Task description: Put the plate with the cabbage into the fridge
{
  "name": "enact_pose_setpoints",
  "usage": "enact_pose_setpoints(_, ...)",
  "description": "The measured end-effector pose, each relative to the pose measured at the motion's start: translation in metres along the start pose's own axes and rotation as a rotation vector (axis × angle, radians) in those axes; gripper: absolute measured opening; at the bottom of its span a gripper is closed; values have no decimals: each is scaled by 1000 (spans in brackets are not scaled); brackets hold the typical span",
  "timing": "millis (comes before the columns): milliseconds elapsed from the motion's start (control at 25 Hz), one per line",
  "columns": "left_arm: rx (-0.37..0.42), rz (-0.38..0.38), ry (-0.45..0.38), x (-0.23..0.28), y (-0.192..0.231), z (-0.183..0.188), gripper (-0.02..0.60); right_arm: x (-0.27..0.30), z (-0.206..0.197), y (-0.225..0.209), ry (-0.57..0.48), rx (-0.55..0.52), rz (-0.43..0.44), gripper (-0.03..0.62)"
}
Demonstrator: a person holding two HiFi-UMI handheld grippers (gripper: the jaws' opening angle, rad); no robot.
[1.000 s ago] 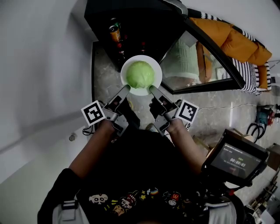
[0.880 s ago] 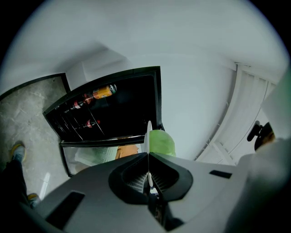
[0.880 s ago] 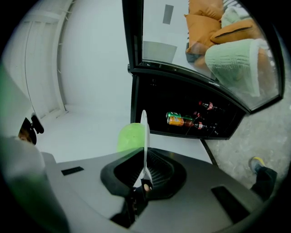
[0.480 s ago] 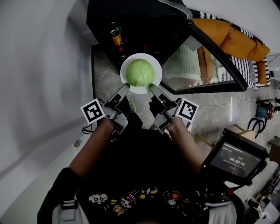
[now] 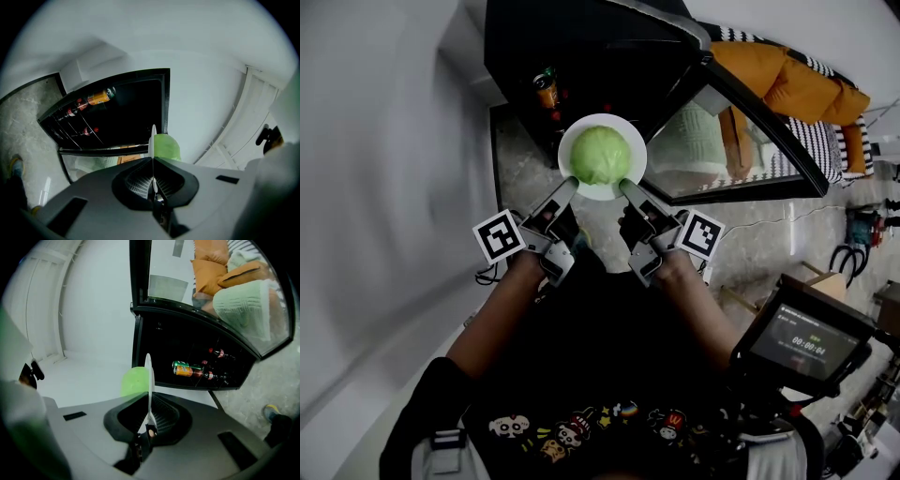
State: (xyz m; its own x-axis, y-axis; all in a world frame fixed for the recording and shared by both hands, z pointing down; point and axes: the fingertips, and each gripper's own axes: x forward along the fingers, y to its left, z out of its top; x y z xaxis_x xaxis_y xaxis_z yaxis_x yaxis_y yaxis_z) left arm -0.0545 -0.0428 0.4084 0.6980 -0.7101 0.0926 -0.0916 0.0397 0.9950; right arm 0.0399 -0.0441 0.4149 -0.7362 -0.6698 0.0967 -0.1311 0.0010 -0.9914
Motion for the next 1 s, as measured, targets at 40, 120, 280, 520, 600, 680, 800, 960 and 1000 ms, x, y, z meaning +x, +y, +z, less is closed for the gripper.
enact_pose_setpoints(40, -1, 1, -1, 0, 1, 0, 9, 0, 0, -1, 1, 1, -1, 20)
enact_pose_setpoints(120, 2, 3, -2, 0, 1, -1, 9, 0, 0, -1, 4, 2, -1, 20)
enact_pose_setpoints(280, 11, -11, 14, 2, -1, 1, 9, -1, 1, 1, -15, -8, 0, 20)
enact_pose_setpoints(520, -3, -47, 61, 4, 10, -2, 9, -5, -2, -7, -66, -43, -24, 20)
enact_pose_setpoints(600, -1, -45, 64, 5, 17, -3, 9, -6, -2, -14, -64, -39, -30, 20)
enact_pose_setpoints(680, -2, -45, 60, 7, 19, -2, 9, -5, -1, -16, -65, -33, -32, 20)
enact_pose_setpoints(800, -12, -41, 48, 6, 16, -1, 9, -4, 0, -15, -64, -28, -29, 20)
enact_pose_setpoints(960, -5, -37, 41, 3, 18, 1, 9, -2, -2, -15, -52, -27, -20, 20)
enact_pose_setpoints(1000, -2, -39, 37, 4, 18, 1, 9, -1, -1, -16, -47, -28, -19, 20)
